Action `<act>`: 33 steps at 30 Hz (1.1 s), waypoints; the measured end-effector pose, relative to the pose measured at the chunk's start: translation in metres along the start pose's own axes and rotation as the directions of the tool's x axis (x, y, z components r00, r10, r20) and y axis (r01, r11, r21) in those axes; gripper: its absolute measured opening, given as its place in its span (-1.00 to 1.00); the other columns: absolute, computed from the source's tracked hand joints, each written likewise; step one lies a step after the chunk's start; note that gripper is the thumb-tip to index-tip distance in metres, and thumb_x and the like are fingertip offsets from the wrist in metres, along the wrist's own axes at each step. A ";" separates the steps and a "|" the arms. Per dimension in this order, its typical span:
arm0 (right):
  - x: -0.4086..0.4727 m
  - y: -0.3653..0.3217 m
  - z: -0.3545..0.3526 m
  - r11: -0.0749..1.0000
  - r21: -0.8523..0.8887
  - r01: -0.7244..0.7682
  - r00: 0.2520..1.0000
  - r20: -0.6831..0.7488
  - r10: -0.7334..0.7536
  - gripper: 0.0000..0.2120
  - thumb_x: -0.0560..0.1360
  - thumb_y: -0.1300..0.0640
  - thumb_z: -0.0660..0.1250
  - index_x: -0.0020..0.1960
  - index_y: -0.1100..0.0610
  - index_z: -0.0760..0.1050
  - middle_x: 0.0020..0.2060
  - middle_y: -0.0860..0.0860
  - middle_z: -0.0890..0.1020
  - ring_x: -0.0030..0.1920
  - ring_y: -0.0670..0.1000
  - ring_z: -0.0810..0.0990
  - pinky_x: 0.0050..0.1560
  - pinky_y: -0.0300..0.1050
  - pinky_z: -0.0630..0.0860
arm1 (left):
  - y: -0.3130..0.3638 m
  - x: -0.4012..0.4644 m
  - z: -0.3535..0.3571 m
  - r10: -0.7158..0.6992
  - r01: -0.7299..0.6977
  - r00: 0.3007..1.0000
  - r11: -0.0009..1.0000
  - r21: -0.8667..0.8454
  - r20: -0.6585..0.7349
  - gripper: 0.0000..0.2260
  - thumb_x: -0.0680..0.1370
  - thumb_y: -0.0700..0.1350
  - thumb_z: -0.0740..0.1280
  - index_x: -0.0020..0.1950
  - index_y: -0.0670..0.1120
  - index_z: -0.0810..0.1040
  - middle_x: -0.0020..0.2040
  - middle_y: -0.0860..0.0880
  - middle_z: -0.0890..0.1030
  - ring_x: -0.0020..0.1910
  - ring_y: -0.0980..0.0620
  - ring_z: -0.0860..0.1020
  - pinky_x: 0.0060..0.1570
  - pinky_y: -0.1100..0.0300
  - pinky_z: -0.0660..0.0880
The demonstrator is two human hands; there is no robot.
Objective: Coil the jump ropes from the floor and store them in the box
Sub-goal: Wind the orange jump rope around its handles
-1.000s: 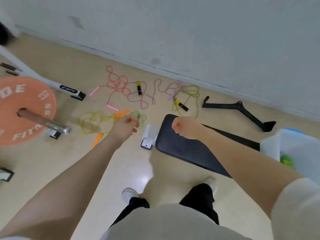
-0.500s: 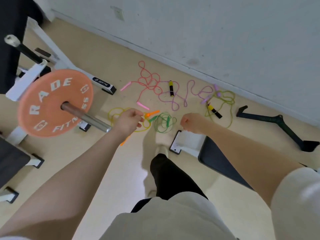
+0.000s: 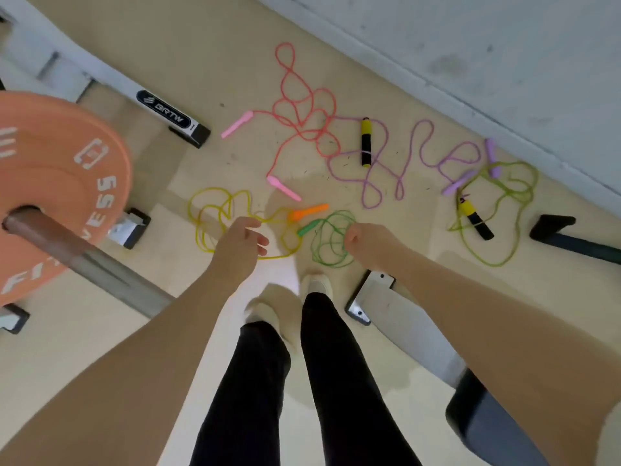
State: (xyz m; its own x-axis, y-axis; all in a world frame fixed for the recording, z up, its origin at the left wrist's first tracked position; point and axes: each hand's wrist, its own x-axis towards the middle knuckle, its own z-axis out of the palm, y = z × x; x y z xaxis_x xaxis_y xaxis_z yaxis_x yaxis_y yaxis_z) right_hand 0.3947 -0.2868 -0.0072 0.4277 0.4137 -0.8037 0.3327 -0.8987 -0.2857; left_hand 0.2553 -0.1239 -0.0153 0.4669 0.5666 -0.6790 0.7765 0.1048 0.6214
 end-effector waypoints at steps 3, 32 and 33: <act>0.072 0.005 0.028 0.999 -0.038 0.003 0.999 0.052 -0.001 -0.70 0.58 0.21 0.05 0.24 0.20 0.41 0.17 0.14 0.51 0.16 0.12 0.47 0.01 -0.11 0.37 | -0.048 0.067 0.018 -0.002 0.001 1.000 0.995 0.102 0.009 -0.69 0.54 -0.41 0.00 0.12 -0.12 0.38 -0.25 -0.01 0.48 -0.32 0.00 0.46 -0.31 0.20 0.34; 0.310 0.009 0.127 0.988 0.096 0.121 0.988 -0.108 -0.110 -0.66 0.49 0.18 0.26 0.21 0.21 0.27 -0.15 0.08 0.44 -0.15 0.11 0.43 -0.20 -0.12 0.29 | -0.185 0.265 0.096 -0.176 0.171 0.984 0.973 -0.152 -0.015 -0.91 0.56 -0.24 0.17 -0.08 -0.10 0.44 -0.28 -0.05 0.45 -0.38 0.00 0.46 -0.39 0.18 0.44; 0.291 0.007 0.105 0.984 0.141 0.109 0.988 -0.123 -0.092 -0.67 0.48 0.19 0.26 0.20 0.19 0.27 -0.19 0.06 0.44 -0.18 0.11 0.44 -0.22 -0.11 0.31 | -0.157 0.255 0.093 -0.174 0.169 0.985 0.962 -0.214 -0.005 -0.88 0.56 -0.24 0.19 -0.14 -0.09 0.45 -0.29 -0.05 0.45 -0.41 0.01 0.45 -0.41 0.21 0.43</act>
State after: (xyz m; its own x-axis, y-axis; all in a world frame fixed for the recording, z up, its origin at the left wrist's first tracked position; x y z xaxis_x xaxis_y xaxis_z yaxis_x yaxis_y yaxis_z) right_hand 0.4329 -0.1881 -0.2977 0.4955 0.5092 -0.7037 0.2550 -0.8597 -0.4425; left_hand 0.2921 -0.0713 -0.3224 0.3228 0.5440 -0.7745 0.7355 0.3708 0.5670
